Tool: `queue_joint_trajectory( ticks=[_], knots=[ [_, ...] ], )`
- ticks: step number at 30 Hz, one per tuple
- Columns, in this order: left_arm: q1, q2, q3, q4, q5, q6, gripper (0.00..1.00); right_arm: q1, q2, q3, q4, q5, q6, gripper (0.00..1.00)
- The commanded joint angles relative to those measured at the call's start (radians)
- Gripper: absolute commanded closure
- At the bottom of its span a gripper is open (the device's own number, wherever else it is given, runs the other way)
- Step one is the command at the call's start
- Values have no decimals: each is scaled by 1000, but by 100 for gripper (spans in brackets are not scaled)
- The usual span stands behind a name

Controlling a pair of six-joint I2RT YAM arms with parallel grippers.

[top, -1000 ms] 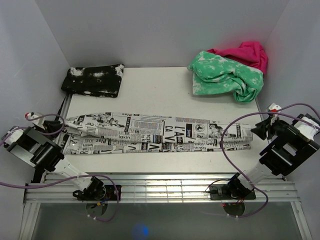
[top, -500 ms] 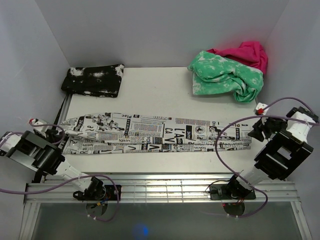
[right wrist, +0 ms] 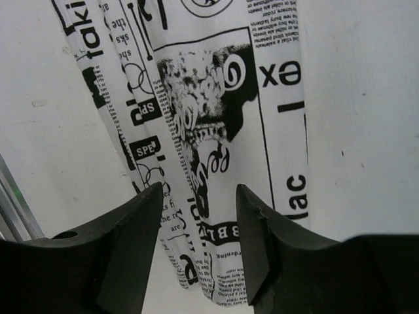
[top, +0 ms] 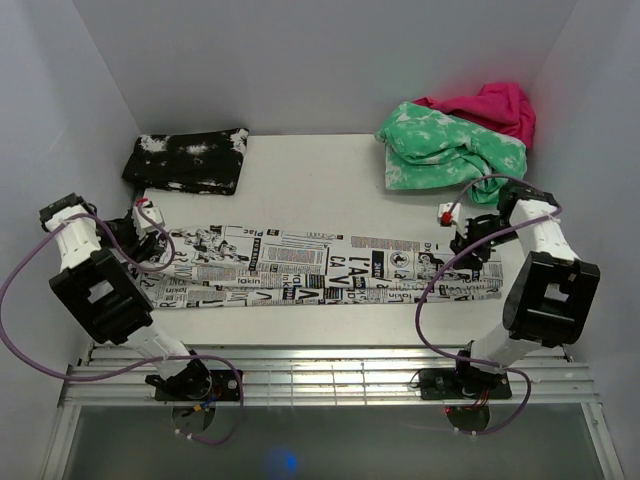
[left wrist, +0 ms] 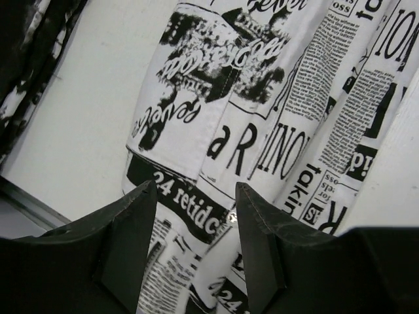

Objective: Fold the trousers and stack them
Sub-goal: Fold the trousers

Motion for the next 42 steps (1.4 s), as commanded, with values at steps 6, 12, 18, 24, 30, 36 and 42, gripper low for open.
queue_joint_trajectory(
  ticks=[6, 12, 18, 24, 30, 36, 42],
  knots=[
    [-124, 115, 157, -32, -163, -136, 36, 259, 49, 16, 90, 119, 257, 45],
    [-166, 152, 128, -31, -258, -166, 36, 449, 73, -36, 189, 200, 343, 48],
    [-169, 152, 101, 9, -292, -166, 37, 491, 101, -59, 269, 251, 358, 49],
    [-181, 141, 29, 12, -352, -109, 37, 509, 96, -119, 288, 274, 329, 52],
    [-187, 138, -14, 11, -370, -92, 44, 514, 73, -165, 295, 278, 297, 63],
    [-189, 100, -18, -3, -357, -80, 91, 512, 50, -138, 272, 260, 291, 92],
    [-175, -12, -33, 20, -292, -84, 100, 495, -36, -128, 260, 271, 285, 92]
  ],
)
